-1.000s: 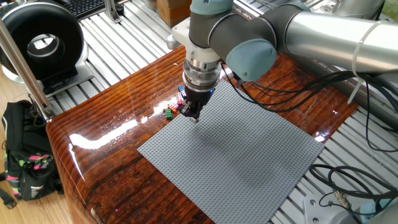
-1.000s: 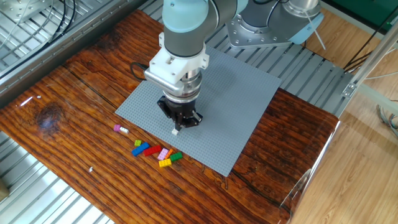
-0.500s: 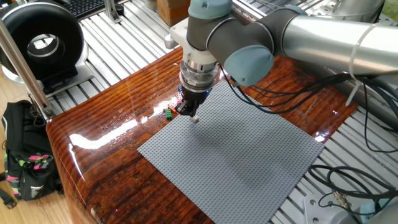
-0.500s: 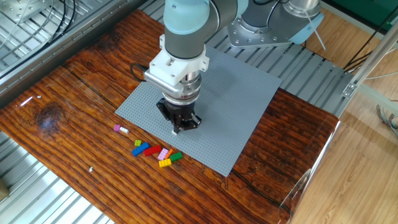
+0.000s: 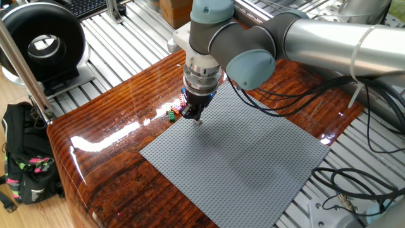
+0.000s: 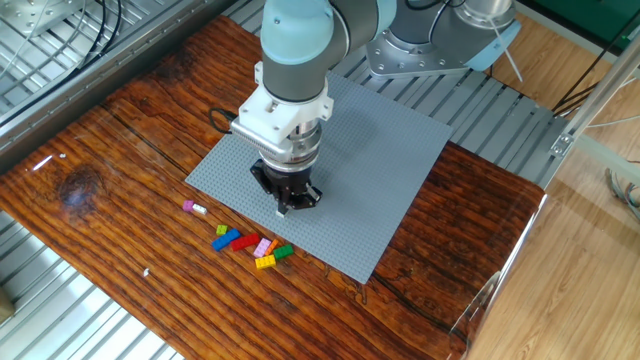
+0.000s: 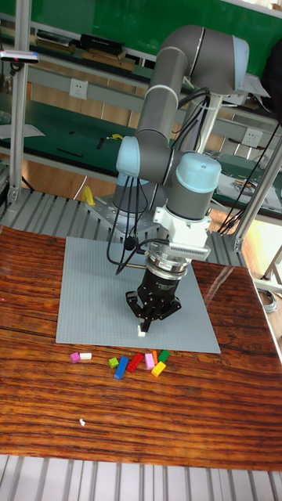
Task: Build with small Lego blocks
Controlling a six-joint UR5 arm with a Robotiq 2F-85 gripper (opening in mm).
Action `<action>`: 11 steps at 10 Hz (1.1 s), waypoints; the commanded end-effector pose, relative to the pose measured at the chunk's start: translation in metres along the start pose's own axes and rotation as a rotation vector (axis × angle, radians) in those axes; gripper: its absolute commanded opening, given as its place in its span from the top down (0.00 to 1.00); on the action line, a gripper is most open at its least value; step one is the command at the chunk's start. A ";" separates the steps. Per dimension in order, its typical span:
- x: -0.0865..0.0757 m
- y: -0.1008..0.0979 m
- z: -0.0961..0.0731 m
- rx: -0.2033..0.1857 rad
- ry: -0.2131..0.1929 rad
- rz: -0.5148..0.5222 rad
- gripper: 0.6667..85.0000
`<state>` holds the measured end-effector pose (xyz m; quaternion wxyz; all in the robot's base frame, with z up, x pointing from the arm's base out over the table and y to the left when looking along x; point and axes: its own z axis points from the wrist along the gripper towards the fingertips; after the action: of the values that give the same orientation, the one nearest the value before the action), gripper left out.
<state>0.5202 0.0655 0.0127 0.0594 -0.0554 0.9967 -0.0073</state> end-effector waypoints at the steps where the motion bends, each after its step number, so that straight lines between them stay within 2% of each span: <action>1: -0.002 0.000 0.002 -0.004 -0.002 0.008 0.98; 4: -0.004 0.001 0.004 -0.004 -0.007 0.006 0.98; 9: 0.004 0.005 -0.013 -0.007 0.011 0.007 0.98; 11: 0.007 0.005 -0.025 0.000 0.012 -0.002 0.98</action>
<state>0.5139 0.0680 0.0254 0.0543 -0.0571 0.9968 -0.0109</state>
